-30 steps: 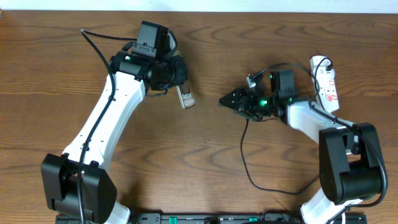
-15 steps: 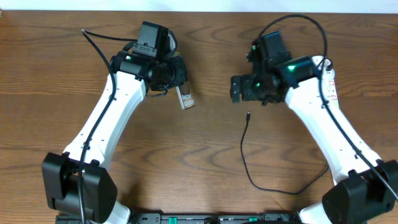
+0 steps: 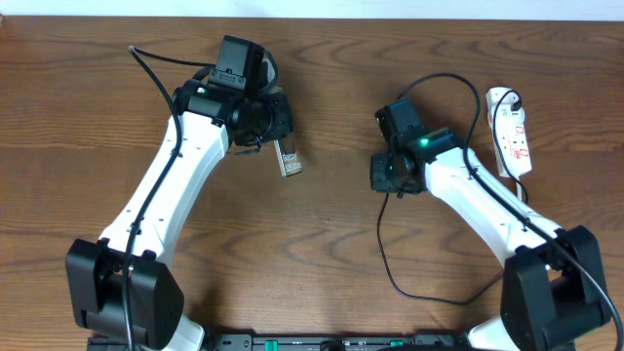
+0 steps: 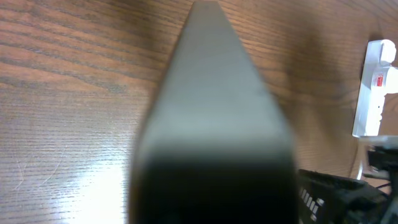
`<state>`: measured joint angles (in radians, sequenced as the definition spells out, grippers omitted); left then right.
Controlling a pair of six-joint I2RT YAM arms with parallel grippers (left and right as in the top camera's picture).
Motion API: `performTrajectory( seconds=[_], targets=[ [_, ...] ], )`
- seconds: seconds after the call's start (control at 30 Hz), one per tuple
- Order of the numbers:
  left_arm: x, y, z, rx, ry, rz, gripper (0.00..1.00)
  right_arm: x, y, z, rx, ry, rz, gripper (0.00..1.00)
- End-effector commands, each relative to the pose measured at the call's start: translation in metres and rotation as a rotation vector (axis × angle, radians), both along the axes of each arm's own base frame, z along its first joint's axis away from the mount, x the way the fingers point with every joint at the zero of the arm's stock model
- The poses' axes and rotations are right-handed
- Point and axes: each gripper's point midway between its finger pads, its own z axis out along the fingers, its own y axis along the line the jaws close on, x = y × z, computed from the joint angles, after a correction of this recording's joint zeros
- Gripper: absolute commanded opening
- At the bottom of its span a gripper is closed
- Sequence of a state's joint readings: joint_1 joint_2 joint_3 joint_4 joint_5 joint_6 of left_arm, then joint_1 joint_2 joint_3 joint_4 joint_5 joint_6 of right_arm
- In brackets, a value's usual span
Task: Plug charger to phone and switch on socket
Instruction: 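Release the phone from the right gripper and move it toward the cable, then lower the right gripper and grasp the USB-C cable end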
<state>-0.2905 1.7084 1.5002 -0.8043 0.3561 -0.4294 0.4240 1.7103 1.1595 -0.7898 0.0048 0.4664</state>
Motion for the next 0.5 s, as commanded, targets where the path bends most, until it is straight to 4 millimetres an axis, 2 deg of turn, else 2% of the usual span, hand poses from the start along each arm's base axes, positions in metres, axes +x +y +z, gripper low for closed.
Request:
performTrajectory(
  seconds=[0.0,0.1,0.23,0.37,0.47],
  targets=[
    [0.002,0.000,0.002,0.006,-0.013,-0.014,0.07,0.001,-0.011,-0.021,-0.074,0.026,-0.044,0.30],
    [0.002,-0.001,0.002,0.005,-0.014,-0.014,0.08,0.000,-0.011,-0.042,-0.093,0.068,-0.043,0.33],
    [0.002,0.000,0.002,0.006,-0.013,-0.014,0.08,-0.004,-0.013,-0.067,-0.120,0.123,-0.042,0.26],
    [0.001,0.000,0.002,0.007,-0.010,-0.014,0.07,-0.009,-0.020,-0.074,-0.146,0.154,-0.048,0.17],
    [0.001,0.000,0.002,0.007,-0.011,-0.014,0.08,-0.020,-0.033,-0.074,-0.175,0.211,-0.029,0.11]
  ],
)
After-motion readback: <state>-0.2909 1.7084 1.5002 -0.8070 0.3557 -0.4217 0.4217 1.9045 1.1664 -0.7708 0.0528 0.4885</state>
